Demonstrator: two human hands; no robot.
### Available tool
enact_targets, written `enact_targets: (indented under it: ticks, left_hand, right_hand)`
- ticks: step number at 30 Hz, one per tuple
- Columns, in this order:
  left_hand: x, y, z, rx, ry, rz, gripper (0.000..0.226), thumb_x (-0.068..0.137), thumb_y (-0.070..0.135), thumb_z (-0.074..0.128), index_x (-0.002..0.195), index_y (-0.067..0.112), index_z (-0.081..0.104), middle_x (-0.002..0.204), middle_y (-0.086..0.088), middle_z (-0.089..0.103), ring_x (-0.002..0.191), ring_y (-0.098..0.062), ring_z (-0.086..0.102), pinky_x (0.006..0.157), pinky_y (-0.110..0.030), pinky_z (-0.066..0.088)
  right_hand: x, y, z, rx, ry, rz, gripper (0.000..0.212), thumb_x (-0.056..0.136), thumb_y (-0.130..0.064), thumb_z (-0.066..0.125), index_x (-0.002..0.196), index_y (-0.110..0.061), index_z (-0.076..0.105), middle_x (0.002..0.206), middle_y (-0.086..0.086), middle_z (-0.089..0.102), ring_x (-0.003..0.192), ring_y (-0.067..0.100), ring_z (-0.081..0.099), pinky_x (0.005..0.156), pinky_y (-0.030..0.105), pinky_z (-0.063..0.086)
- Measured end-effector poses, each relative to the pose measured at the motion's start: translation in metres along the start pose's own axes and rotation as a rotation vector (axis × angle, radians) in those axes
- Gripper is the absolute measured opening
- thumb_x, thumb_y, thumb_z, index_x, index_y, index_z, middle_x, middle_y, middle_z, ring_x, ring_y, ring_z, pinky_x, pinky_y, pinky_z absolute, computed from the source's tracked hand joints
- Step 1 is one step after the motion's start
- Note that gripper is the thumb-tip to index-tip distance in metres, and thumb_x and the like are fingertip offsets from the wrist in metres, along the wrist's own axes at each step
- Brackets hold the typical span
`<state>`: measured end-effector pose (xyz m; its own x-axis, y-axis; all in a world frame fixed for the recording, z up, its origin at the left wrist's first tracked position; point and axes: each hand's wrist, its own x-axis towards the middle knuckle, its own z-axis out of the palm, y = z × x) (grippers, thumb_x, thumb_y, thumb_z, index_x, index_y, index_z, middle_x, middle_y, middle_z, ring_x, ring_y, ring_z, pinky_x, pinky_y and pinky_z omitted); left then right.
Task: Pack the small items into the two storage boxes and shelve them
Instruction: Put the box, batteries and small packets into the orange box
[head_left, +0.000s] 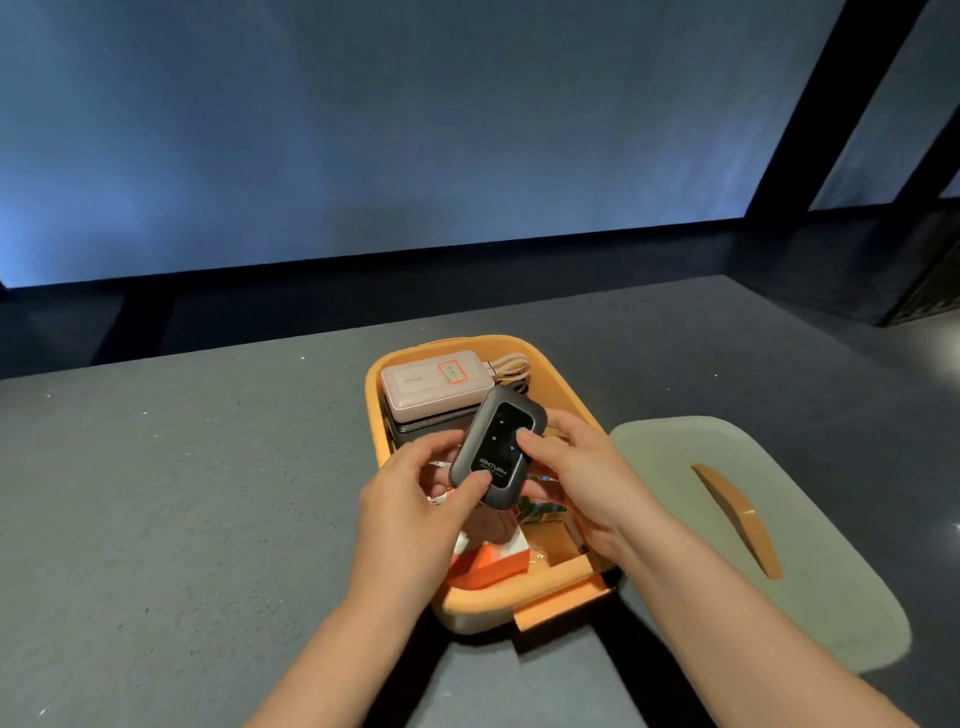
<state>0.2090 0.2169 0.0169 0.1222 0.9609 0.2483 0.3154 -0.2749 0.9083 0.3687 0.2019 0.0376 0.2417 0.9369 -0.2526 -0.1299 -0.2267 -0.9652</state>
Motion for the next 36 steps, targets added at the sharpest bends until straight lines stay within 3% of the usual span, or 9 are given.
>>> enact_targets:
  ticks: [3,7,10,15,19,24,27,29,36]
  left_hand:
    - [0.0,0.007,0.008,0.037,0.067,0.062,0.039,0.071,0.02,0.079,0.106,0.034,0.066,0.096,0.016,0.065,0.082,-0.002,0.06,0.074,-0.016,0.05]
    - [0.0,0.007,0.01,0.09,0.007,0.144,0.044,0.065,0.02,0.084,0.101,0.036,0.065,0.096,0.02,0.064,0.091,0.003,0.058,0.079,-0.013,0.047]
    - [0.0,-0.003,0.006,0.136,-0.083,0.131,0.047,0.065,0.029,0.084,0.107,0.036,0.066,0.101,0.024,0.063,0.098,0.005,0.057,0.086,-0.017,0.047]
    - [0.001,-0.021,-0.001,0.278,-0.025,0.177,0.019,0.081,0.045,0.064,0.1,0.042,0.062,0.102,0.026,0.058,0.102,0.001,0.051,0.099,-0.036,0.04]
    - [0.001,-0.023,-0.001,0.295,-0.043,0.173,0.012,0.086,0.038,0.063,0.097,0.036,0.065,0.101,0.022,0.062,0.102,0.001,0.048,0.1,-0.036,0.037]
    - [0.002,-0.026,-0.002,0.326,-0.063,0.177,0.012,0.085,0.033,0.064,0.097,0.034,0.067,0.101,0.021,0.062,0.102,-0.001,0.048,0.103,-0.033,0.033]
    - [0.003,-0.026,-0.001,0.316,-0.057,0.18,0.011,0.085,0.031,0.066,0.096,0.034,0.067,0.099,0.023,0.061,0.101,0.003,0.047,0.104,-0.022,0.025]
    - [0.003,-0.026,-0.001,0.317,-0.055,0.191,0.01,0.084,0.029,0.068,0.094,0.032,0.068,0.097,0.022,0.061,0.097,0.004,0.045,0.098,-0.026,0.031]
    - [0.001,-0.016,-0.012,0.402,-0.073,0.242,0.02,0.081,0.039,0.056,0.096,0.033,0.067,0.102,0.023,0.06,0.101,-0.002,0.048,0.092,-0.023,0.028]
  right_hand:
    - [-0.002,0.001,0.009,-0.044,0.059,-0.03,0.04,0.088,-0.034,0.066,0.124,-0.023,0.05,0.108,0.0,0.069,0.092,0.011,0.069,0.063,0.019,0.055]
    - [0.007,0.003,0.01,-0.239,0.09,-0.058,0.078,0.061,-0.057,0.079,0.126,-0.03,0.047,0.117,-0.002,0.063,0.1,0.014,0.066,0.081,0.033,0.057]
    - [0.015,-0.002,0.002,-0.286,0.072,-0.003,0.062,0.076,-0.036,0.077,0.127,-0.022,0.046,0.115,0.0,0.064,0.098,0.016,0.066,0.078,0.032,0.057]
    - [0.042,0.001,-0.006,-0.85,0.226,-0.072,0.079,0.072,-0.038,0.079,0.135,-0.024,0.034,0.129,0.002,0.054,0.111,0.021,0.059,0.086,0.043,0.056]
    - [0.053,0.01,0.002,-1.188,0.204,-0.044,0.062,0.079,-0.038,0.074,0.128,-0.022,0.04,0.12,0.001,0.057,0.101,0.018,0.061,0.079,0.034,0.057]
    - [0.063,0.017,0.005,-1.313,0.078,0.081,0.062,0.087,-0.04,0.066,0.137,-0.019,0.036,0.122,0.002,0.058,0.101,0.017,0.06,0.074,0.027,0.051]
    - [0.067,0.022,0.005,-1.365,0.028,0.114,0.049,0.09,-0.042,0.062,0.13,-0.018,0.046,0.109,0.001,0.06,0.092,0.016,0.059,0.075,0.028,0.052]
    - [0.066,0.022,0.006,-1.387,0.008,0.124,0.041,0.091,-0.041,0.06,0.125,-0.018,0.051,0.102,0.0,0.06,0.09,0.015,0.06,0.071,0.027,0.051]
    - [0.006,-0.003,0.0,-1.36,0.13,-0.252,0.05,0.09,-0.042,0.061,0.135,-0.029,0.044,0.136,-0.006,0.048,0.124,0.014,0.045,0.089,0.03,0.047]
